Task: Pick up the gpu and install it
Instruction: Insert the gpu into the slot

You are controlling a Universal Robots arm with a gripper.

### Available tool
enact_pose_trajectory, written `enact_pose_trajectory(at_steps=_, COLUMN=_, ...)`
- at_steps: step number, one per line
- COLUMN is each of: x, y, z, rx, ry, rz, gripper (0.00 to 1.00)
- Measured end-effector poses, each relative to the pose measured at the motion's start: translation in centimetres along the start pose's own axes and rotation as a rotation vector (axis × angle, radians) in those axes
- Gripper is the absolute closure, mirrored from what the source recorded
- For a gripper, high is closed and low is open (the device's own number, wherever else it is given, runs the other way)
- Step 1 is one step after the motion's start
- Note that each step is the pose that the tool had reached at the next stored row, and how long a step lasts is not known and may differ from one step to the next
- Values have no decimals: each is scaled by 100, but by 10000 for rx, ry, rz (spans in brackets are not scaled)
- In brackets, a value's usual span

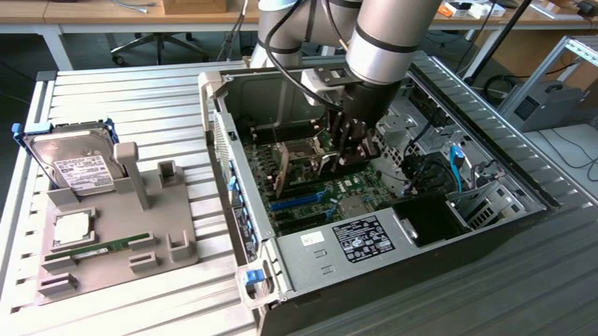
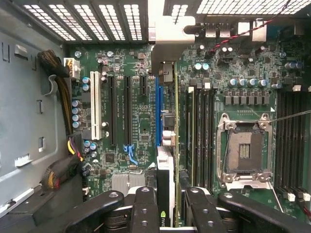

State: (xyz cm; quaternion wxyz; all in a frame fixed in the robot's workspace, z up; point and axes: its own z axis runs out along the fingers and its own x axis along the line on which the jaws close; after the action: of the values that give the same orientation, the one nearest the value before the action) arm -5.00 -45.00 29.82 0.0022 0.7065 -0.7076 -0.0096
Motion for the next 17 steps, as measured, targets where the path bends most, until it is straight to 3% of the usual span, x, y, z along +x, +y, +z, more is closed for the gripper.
enact_pose_trajectory(at_steps=8, x=0, y=89, z=21, rx=3, ry=-6, rz=1, gripper=73)
enact_pose_trajectory(at_steps=17, x=2, y=138, z=165, rx=15, ry=-4, rz=0, gripper=73)
